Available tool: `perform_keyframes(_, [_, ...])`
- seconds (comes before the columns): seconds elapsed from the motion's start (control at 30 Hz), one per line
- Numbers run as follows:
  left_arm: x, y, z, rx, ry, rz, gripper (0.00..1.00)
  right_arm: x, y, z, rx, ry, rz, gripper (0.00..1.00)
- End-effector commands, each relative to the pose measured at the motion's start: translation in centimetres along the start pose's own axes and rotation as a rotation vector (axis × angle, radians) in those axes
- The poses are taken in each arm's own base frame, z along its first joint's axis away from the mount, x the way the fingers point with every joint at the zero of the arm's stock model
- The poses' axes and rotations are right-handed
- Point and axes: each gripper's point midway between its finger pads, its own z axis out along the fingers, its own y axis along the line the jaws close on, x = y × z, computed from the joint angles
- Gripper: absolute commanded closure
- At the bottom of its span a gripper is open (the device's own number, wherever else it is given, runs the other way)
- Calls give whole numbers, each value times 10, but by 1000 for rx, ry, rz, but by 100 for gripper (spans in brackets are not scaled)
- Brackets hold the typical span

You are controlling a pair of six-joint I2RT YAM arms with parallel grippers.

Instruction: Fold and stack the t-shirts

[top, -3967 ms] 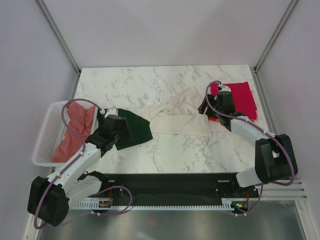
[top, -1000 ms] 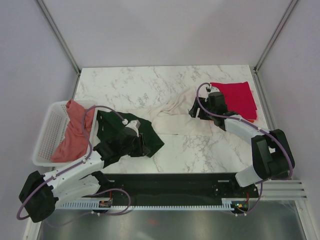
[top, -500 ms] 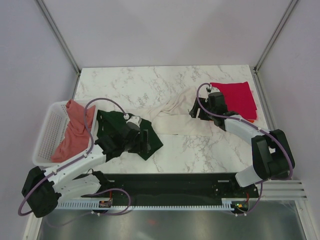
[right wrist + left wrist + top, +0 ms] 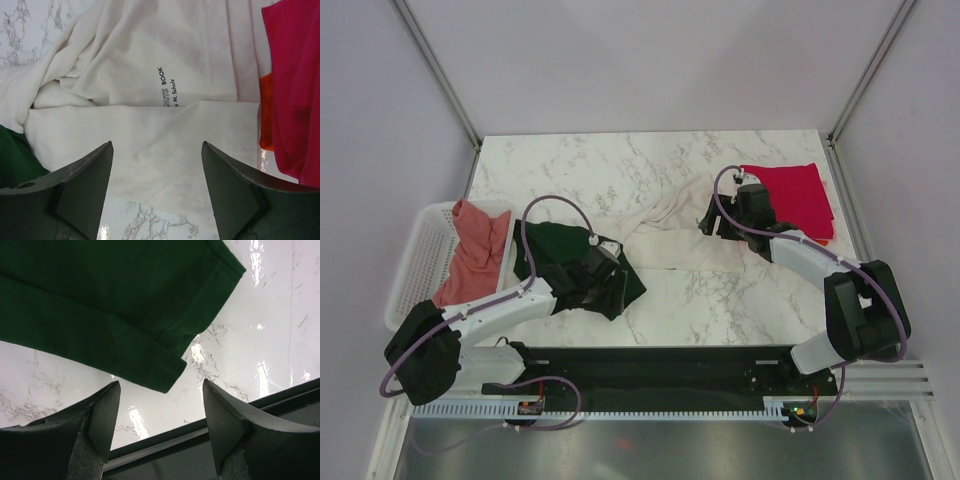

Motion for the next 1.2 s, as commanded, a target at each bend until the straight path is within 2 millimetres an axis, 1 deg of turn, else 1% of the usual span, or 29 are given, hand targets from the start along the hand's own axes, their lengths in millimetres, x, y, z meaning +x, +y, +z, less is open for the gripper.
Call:
perform_keyframes(0.0, [-27,-12,-4,13,-70,32,26,-16,4,-8,-8,-58,-14,20])
perform_keyframes(0.13, [-26,-17,5,-8,-38,33,27,-17,4,-9,-6,-65,-18,20])
perform_keyframes(0.2, [-25,-15,9,-34,-30,20,29,-17,3,-9,-3,-66,-17,20])
perform_keyframes(0.4, [-20,-8,21,-100,1,-25,41,-17,4,-10,-5,-67,-20,20])
perform_keyframes(0.47, [-19,-5,24,-115,8,-32,47,-17,4,-11,-7,-66,-19,20])
perform_keyframes(0.5, [-17,-2,26,-133,14,-33,51,-18,3,-11,-6,-68,-20,20])
perform_keyframes(0.57, [-13,2,28,-153,19,-50,69,-16,4,-11,-7,-64,-22,20])
perform_keyframes(0.6, [-14,7,27,-174,5,-61,79,-16,3,-11,-7,-66,-22,20])
perform_keyframes(0.63, [-11,11,25,-189,-3,-96,98,-18,3,-12,-5,-70,-24,20])
perform_keyframes(0.73, [-18,20,11,-188,-86,-174,98,-19,-1,-13,16,-78,-22,20])
perform_keyframes(0.77, [-20,20,6,-176,-105,-195,98,-15,-3,-14,23,-63,-19,20])
perform_keyframes(0.8, [-22,24,2,-170,-128,-221,98,-17,-5,-15,40,-71,-19,20])
perform_keyframes(0.83, [-33,28,-9,-144,-179,-267,98,-16,-5,-16,40,-70,-16,20])
perform_keyframes(0.9, [-40,34,-19,-116,-218,-318,98,-22,-15,-19,97,-102,-6,20])
perform_keyframes(0.93, [-47,46,-29,-110,-270,-371,98,-23,-18,-21,114,-108,0,20])
perform_keyframes(0.97, [-50,52,-34,-97,-288,-398,98,-23,-22,-22,132,-113,8,19])
perform_keyframes(1.0, [-51,66,-36,-114,-311,-449,98,-28,-26,-26,158,-139,12,18])
perform_keyframes(1.03, [-54,71,-41,-105,-336,-476,98,-29,-30,-28,174,-147,18,18])
perform_keyframes(1.07, [-58,72,-52,-69,-377,-500,98,-30,-32,-30,186,-157,26,17])
perform_keyframes(1.1, [-60,83,-56,-76,-403,-537,98,-33,-33,-32,194,-170,35,16])
perform_keyframes(1.13, [-61,85,-59,-67,-416,-550,98,-34,-36,-33,207,-176,41,15])
perform_keyframes(1.17, [-63,85,-65,-46,-434,-558,98,-36,-39,-34,217,-181,51,12])
